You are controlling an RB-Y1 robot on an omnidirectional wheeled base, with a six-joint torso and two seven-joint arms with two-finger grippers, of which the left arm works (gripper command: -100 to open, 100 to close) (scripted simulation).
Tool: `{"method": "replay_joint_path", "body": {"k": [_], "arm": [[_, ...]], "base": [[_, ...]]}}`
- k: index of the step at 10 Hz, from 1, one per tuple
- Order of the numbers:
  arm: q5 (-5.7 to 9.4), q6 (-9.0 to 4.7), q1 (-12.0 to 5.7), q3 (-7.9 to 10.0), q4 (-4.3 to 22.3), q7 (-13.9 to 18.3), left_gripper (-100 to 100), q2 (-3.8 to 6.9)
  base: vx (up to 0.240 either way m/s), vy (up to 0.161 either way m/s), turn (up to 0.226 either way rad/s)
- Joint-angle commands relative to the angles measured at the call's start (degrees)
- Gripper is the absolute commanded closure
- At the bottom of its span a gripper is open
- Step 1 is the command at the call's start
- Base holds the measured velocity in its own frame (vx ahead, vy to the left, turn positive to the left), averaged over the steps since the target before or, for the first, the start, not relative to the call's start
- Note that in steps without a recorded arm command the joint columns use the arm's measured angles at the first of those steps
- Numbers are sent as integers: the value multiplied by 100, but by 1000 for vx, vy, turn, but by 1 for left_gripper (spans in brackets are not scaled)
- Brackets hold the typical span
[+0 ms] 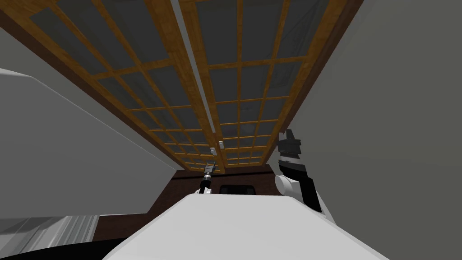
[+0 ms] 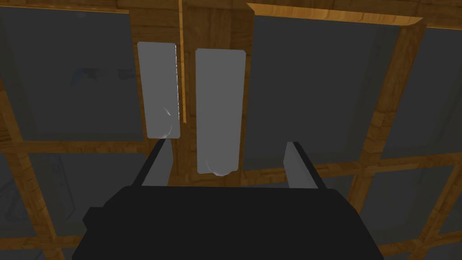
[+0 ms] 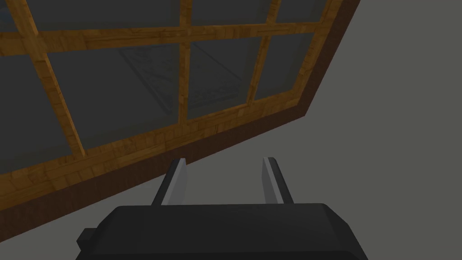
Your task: Pull the door open
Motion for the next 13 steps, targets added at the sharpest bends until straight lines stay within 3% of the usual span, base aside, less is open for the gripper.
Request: {"method": "replay_joint_path", "body": {"k": [1,2,3,5,7,10,11,12,13], "arm": [[-35,69,103,-54,-198,78,-100,34],[-64,28,62,-112,-216,183,-100,174],[-64,28,62,-112,-216,183,-100,174],[-118,-60,-84,-230,-283,381,-100,358],[-118,-60,-84,-230,-273,381,-100,358],[-169,-152,-273,-351,-373,574,-100,468],[-164,-143,-228,-341,-380,569,-100,478],[-111,-89,-79,-256,-306,677,-100,647],[-111,-89,-79,-256,-306,677,-100,647]], "base": [[-133,-45,-33],[-141,-2,-91],[-126,13,-55],[-134,65,-124],[-75,44,-17],[-88,51,-94],[-36,32,-16],[-64,22,20],[-76,34,12]]}}
